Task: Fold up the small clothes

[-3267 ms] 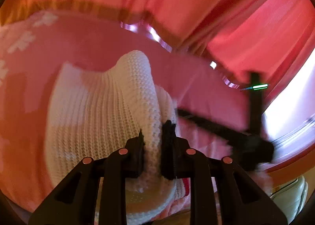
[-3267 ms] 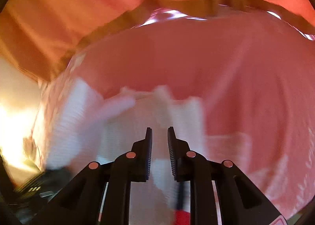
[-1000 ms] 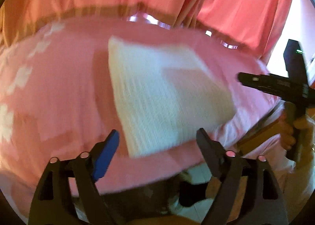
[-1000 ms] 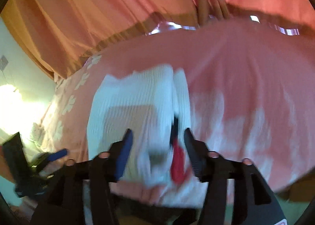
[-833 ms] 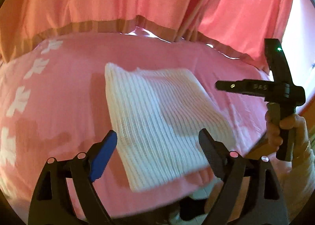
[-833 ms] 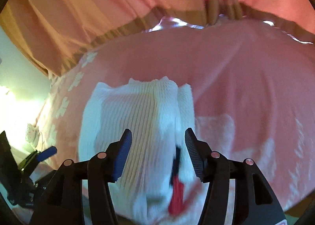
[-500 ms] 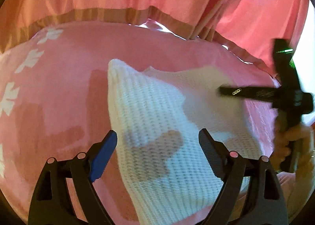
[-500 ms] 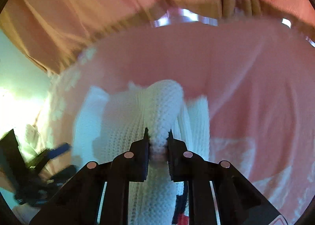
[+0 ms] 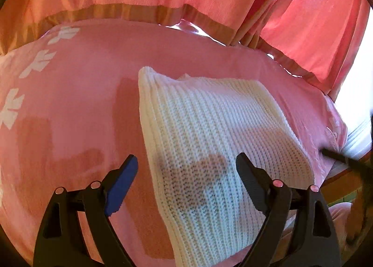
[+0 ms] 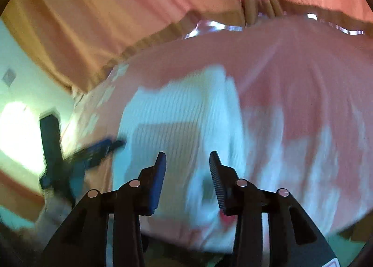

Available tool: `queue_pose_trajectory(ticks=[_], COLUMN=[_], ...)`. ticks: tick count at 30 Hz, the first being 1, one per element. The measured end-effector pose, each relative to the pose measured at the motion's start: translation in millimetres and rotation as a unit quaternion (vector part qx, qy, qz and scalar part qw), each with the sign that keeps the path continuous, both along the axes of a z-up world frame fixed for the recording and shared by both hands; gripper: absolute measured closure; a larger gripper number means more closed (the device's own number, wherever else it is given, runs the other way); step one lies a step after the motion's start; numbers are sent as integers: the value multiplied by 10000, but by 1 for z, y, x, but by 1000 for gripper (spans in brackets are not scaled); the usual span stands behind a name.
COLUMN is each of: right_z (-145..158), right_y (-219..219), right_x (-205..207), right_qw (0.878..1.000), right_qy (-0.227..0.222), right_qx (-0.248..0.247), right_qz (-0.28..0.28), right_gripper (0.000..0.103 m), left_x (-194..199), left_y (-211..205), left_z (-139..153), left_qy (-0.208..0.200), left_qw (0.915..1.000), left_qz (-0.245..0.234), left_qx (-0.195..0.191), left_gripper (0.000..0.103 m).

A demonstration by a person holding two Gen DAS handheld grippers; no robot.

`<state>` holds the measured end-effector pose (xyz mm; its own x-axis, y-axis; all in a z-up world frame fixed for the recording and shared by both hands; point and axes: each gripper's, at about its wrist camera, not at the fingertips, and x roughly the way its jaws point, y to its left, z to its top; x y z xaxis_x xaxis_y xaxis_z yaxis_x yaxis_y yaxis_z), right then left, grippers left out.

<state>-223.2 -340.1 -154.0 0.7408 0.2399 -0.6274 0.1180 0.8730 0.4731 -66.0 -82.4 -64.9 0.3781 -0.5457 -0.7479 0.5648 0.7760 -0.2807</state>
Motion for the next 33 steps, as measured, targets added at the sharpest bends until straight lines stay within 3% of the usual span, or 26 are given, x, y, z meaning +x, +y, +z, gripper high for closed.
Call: queue_pose_trajectory(ticks=[1,2,5,6,8,12,13,15,16,17,20,22,26,33], right_z=[-7,-17,-58,-69,-71,-59,-52,-29,-19,-4,9,6,-24,-54], right_y=[11,17,19,13,7,12,13,9,6,2,-8,-19,-31,-18], right_x=[-2,-3,7,7,4,-1,-4,-9,-10,-11,6,28,74,90], right_qw=[9999,9994,9943,9943,9949,9936,9941,9956,9954,9945,9933,9958,9958,9947], right_qy=[118,297,988,979,961,1057,1007,731,596,385,250,339,837,1028], right_qx=[-36,-76,-350,-333,-29,-267,-253,-344,-476,-690,-934,-748,-322,19], right_qz=[72,155,-192,-272,-298,-278,-300,-470,-571,-683,-640,-401,-163,-51], right_gripper=[98,103,103,103,103,103,99,81,54,35,25,22,22,22], left_x=[-1,-2,-7,-10,-14,-21,-22,-24,-23,-23,-16,-12,-7,4], left_y=[-1,-1,-3,-3,-2,-4,-4,-2,-1,1,1,0,-3,-14], left_z=[-1,-2,-2,-2,-2,-2,-1,3,3,4,2,0,-4,-19], left_qy=[10,14,-33,-75,-151,-220,-229,-261,-256,-234,-80,-25,20,344], left_qw=[10000,10000,10000,9999,9998,9995,9995,9996,9997,9997,9999,9999,9999,9992], left_qz=[4,1,1,-14,4,-42,-66,-65,-51,-31,46,113,159,150], left_qx=[23,40,51,68,125,227,201,107,43,-45,-92,-30,58,121], left_gripper=[19,19,19,19,19,19,19,17,13,13,12,12,12,12])
